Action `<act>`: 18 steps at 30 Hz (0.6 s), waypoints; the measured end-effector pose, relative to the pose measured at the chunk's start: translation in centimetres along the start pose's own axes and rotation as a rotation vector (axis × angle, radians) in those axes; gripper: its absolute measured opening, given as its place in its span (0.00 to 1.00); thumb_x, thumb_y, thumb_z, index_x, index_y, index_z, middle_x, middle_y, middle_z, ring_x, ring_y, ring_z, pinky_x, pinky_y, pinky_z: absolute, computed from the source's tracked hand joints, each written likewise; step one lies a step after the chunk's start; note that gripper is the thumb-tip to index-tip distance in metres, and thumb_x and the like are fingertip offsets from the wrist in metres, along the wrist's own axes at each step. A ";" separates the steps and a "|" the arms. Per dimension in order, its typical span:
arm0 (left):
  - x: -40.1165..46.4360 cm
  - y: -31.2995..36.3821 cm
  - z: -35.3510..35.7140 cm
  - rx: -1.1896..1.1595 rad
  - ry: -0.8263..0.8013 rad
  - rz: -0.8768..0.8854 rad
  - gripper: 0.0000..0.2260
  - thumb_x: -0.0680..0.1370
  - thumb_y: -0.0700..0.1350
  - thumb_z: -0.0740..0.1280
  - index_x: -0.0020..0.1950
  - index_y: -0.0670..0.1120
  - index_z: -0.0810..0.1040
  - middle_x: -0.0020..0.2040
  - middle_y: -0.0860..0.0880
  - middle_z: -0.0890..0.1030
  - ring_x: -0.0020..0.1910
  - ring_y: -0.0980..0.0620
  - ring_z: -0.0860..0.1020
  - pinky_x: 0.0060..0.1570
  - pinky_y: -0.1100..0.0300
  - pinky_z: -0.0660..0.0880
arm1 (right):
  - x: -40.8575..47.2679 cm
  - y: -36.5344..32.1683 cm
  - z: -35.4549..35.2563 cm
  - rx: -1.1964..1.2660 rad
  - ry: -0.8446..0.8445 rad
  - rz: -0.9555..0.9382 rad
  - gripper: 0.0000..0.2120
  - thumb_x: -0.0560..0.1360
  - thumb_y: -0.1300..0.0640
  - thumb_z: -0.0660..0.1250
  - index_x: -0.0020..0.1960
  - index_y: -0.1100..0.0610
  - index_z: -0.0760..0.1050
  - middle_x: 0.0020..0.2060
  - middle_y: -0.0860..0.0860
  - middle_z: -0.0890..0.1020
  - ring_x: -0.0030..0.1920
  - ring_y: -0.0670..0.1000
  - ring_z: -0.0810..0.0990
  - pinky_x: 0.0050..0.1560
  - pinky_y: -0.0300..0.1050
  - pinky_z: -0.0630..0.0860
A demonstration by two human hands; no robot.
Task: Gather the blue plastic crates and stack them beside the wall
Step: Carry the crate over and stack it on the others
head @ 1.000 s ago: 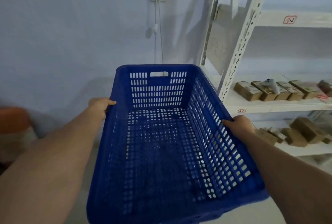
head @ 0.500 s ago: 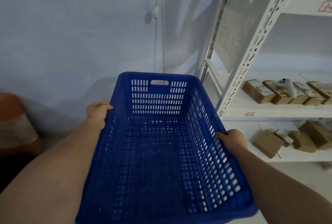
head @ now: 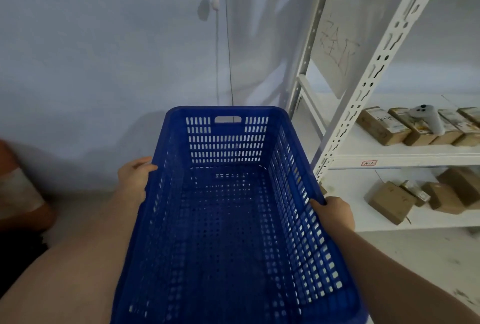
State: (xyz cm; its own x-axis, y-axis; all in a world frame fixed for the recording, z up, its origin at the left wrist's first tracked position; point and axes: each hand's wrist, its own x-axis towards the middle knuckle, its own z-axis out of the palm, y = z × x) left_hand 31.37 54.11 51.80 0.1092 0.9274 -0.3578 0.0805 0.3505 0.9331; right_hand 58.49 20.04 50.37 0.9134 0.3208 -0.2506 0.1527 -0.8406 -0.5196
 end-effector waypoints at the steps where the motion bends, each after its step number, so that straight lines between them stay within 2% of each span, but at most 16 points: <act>1: 0.3 -0.5 0.0 0.008 -0.004 -0.011 0.11 0.71 0.35 0.68 0.50 0.48 0.80 0.47 0.46 0.80 0.39 0.51 0.78 0.43 0.59 0.75 | 0.1 0.0 0.3 -0.001 0.001 0.005 0.14 0.74 0.49 0.63 0.35 0.57 0.73 0.29 0.50 0.75 0.29 0.48 0.73 0.25 0.37 0.63; 4: 1.2 -1.4 -0.3 0.031 -0.002 -0.036 0.11 0.71 0.35 0.68 0.51 0.47 0.79 0.50 0.45 0.79 0.45 0.46 0.79 0.49 0.55 0.75 | 0.2 -0.1 0.7 -0.019 0.004 0.003 0.13 0.74 0.48 0.63 0.40 0.58 0.74 0.29 0.50 0.75 0.29 0.48 0.72 0.25 0.37 0.62; 7: 1.3 -1.4 -0.5 0.045 -0.004 -0.055 0.10 0.71 0.37 0.69 0.49 0.48 0.80 0.50 0.45 0.80 0.47 0.45 0.79 0.50 0.53 0.77 | 0.2 0.0 0.8 -0.019 0.000 -0.008 0.13 0.74 0.48 0.63 0.40 0.58 0.73 0.29 0.50 0.75 0.30 0.49 0.73 0.26 0.37 0.62; 11: 0.8 -1.2 -0.8 0.043 0.008 -0.050 0.08 0.71 0.36 0.70 0.44 0.49 0.80 0.48 0.46 0.80 0.41 0.48 0.79 0.45 0.55 0.78 | -0.5 0.1 0.8 0.000 -0.007 -0.003 0.16 0.74 0.49 0.63 0.32 0.56 0.70 0.29 0.52 0.75 0.30 0.50 0.74 0.26 0.38 0.64; 13: 0.8 -1.2 -1.1 0.043 -0.004 -0.061 0.07 0.71 0.37 0.69 0.41 0.49 0.79 0.49 0.46 0.80 0.43 0.48 0.79 0.49 0.53 0.78 | -1.0 0.1 1.0 0.004 -0.008 -0.004 0.17 0.74 0.48 0.63 0.30 0.55 0.69 0.29 0.52 0.75 0.30 0.51 0.74 0.26 0.39 0.64; 16: 1.0 -0.9 -1.7 0.043 -0.025 -0.069 0.10 0.72 0.37 0.69 0.51 0.47 0.80 0.55 0.43 0.79 0.51 0.43 0.78 0.55 0.49 0.77 | -1.6 -0.1 1.1 0.010 -0.008 -0.013 0.15 0.74 0.48 0.64 0.37 0.59 0.73 0.29 0.52 0.75 0.31 0.53 0.74 0.27 0.39 0.65; 18: 1.0 -0.6 -2.1 0.043 -0.027 -0.067 0.12 0.72 0.38 0.69 0.54 0.47 0.80 0.57 0.42 0.80 0.54 0.42 0.79 0.59 0.46 0.76 | -2.1 -0.3 1.2 0.009 -0.014 -0.025 0.15 0.74 0.47 0.64 0.39 0.60 0.74 0.31 0.53 0.77 0.34 0.55 0.76 0.30 0.41 0.68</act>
State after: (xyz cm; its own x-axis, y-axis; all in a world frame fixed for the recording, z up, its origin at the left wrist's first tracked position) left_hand 29.36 55.16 50.98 0.1290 0.8981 -0.4205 0.1305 0.4050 0.9049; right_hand 56.08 20.15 50.04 0.9041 0.3474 -0.2487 0.1716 -0.8283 -0.5333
